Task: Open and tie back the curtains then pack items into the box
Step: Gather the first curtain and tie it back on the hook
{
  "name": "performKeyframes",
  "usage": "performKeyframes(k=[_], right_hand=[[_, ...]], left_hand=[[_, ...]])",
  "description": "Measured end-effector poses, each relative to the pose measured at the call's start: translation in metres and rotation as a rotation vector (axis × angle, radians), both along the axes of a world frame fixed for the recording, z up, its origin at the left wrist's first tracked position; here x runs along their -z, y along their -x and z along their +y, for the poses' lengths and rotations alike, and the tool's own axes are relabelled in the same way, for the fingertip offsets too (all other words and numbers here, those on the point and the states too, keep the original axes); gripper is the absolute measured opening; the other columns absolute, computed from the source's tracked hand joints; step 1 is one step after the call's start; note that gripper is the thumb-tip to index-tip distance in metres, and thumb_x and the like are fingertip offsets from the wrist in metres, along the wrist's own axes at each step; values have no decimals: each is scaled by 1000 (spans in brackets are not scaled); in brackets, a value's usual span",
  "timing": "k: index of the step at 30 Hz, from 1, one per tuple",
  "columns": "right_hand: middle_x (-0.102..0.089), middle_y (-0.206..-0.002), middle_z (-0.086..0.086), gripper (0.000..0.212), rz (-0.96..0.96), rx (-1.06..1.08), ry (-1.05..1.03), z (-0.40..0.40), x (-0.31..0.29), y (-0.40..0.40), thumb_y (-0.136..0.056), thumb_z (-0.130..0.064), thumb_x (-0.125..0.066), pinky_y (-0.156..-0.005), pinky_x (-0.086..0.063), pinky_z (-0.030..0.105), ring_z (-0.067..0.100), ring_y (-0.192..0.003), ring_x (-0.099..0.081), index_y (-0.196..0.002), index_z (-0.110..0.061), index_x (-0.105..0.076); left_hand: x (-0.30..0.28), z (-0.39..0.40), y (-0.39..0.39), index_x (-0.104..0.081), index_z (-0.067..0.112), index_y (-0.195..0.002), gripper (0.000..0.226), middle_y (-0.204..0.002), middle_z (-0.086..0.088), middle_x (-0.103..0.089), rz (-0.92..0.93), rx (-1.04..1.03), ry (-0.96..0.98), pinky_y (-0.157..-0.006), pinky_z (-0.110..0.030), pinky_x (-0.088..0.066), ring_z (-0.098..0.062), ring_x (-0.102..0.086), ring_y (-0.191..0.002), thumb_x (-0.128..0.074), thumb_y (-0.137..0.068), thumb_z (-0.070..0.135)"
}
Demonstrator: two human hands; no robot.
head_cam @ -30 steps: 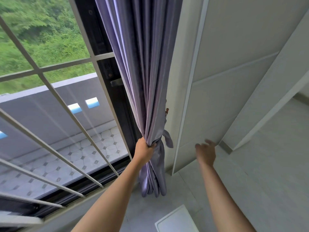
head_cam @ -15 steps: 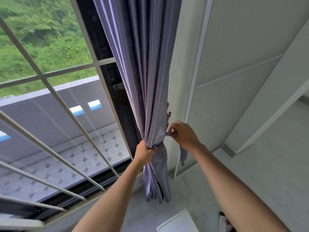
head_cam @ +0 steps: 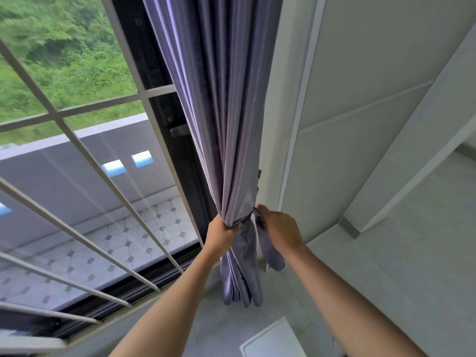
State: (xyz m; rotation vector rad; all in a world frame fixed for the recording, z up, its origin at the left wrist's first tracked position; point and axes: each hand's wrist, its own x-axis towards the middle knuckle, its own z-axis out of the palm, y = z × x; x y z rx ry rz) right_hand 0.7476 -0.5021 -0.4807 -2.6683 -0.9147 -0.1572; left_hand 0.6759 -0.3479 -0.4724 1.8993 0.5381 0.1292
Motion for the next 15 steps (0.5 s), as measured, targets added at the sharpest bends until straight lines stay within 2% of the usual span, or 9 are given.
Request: performKeyframes(k=[2, 4, 6, 8, 10, 13, 15], right_hand=[[-68, -75, 10, 27, 1, 45, -69, 3, 8, 12, -92, -24, -61, -52, -37, 30, 33, -66, -65, -118, -15, -59], [-65, -68, 4, 26, -42, 82, -106, 7, 12, 19, -84, -24, -72, -48, -37, 27, 27, -59, -62, -107, -14, -63], [-65, -69, 0, 26, -64, 86, -120, 10, 16, 22, -80, -24, -75, -52, -40, 29, 25, -59, -60, -101, -14, -63], [-66, -76, 2, 24, -24, 117, -161, 11, 19, 26, -84, -21, -71, -56, -41, 32, 28, -64, -62, -104, -13, -60], [-64, -90, 7, 20, 111, 188, -223, 12, 19, 35, -90, -17, -61, -56, -38, 32, 34, -74, -63, -109, -12, -55], [-62, -94, 8, 12, 251, 286, -244, 15, 29, 50, -94, -21, -53, -58, -35, 32, 34, -83, -63, -99, -10, -50], [-66, -91, 9, 15, 285, 297, -220, 19, 35, 62, -93, -24, -51, -59, -36, 33, 33, -84, -63, -100, -11, -53]], left_hand=[[3, -2, 3, -56, 18, -101, 26, -91, 7, -61, -31, -15, -41, -72, -28, -49, -13, -58, -85, -72, -80, 17], [5, -3, 6, -56, 21, -97, 25, -89, 12, -62, -80, -36, -56, -71, -27, -51, -9, -60, -85, -73, -79, 18], [7, -3, 9, -56, 22, -94, 24, -88, 14, -61, -101, -42, -71, -69, -25, -50, -5, -59, -84, -73, -79, 16], [12, -1, 13, -58, 19, -94, 21, -88, 10, -63, -93, -20, -96, -72, -31, -53, -8, -60, -84, -71, -77, 15], [18, -1, 18, -59, 19, -95, 20, -87, 9, -65, -92, 21, -126, -75, -34, -53, -11, -60, -85, -69, -77, 17], [23, -4, 23, -55, 25, -89, 15, -79, 14, -57, -94, 42, -222, -68, -20, -39, -13, -49, -87, -67, -80, 23], [21, -6, 24, -52, 23, -86, 15, -74, 12, -54, -93, 11, -272, -61, -16, -31, -12, -45, -81, -67, -82, 24]])
